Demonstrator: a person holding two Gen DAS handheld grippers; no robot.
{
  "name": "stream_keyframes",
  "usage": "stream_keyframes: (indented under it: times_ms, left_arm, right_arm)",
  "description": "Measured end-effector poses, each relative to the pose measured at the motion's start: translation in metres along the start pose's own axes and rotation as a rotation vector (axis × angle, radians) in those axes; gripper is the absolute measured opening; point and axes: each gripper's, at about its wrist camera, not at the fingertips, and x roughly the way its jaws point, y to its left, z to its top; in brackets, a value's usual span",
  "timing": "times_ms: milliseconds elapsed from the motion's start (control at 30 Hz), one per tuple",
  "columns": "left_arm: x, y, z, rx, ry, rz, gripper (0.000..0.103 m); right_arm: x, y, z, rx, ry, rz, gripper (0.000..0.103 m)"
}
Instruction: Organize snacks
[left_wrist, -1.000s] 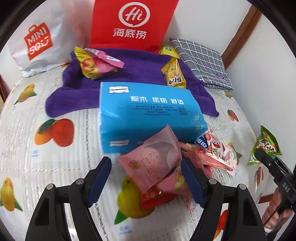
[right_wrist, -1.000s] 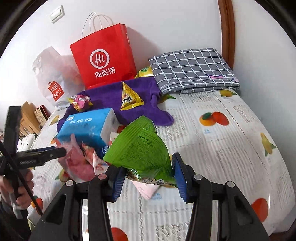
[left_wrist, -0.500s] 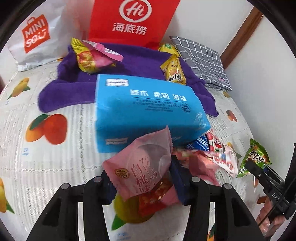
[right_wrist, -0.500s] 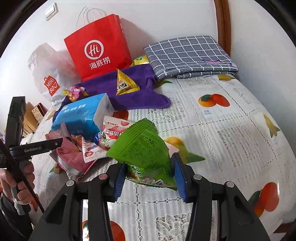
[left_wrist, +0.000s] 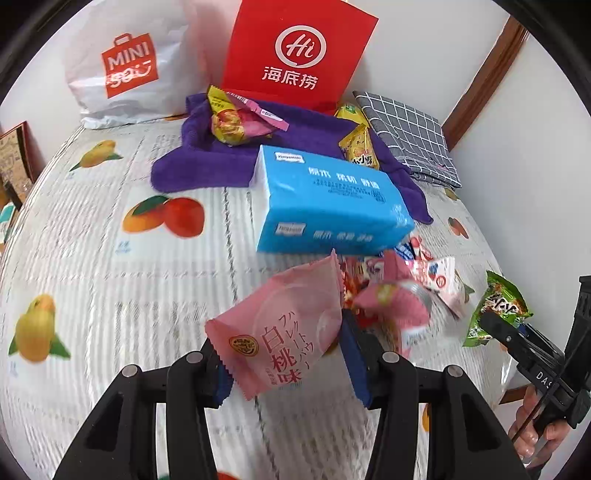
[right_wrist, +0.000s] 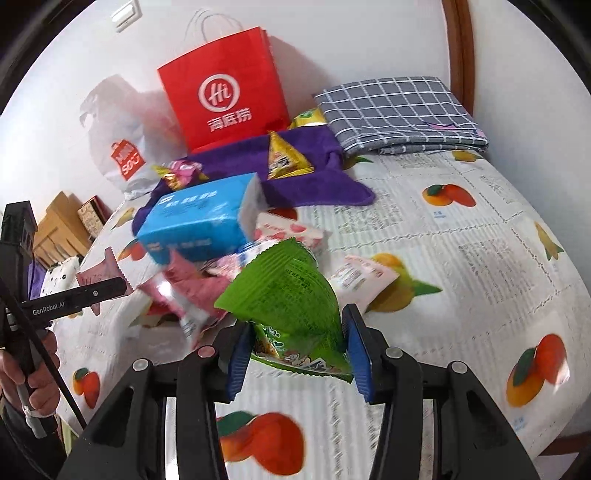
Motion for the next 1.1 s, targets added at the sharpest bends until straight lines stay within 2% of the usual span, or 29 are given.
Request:
stream_keyframes:
  times_ms: [233, 500, 1100]
  left_arm:
    - [-0.016, -0.006, -0.019, 0.024, -0.006, 0.017, 0.048]
    - [-0.028, -0.009, -0.026, 0.039, -0.029, 0.007, 0.048]
    - [-0.029, -0.018, -0.002, 0.073, -0.073, 0.023, 0.048]
  right_arm:
    - [-0.012, 0.019, -0.008, -0.017, 0.0, -0.009, 0.046]
    - [-0.029, 0.025, -0.007, -0.015, -0.021, -0.014, 0.046]
    - [-0.036, 0.026, 0.021, -0.024, -0.076, -0.014, 0.046]
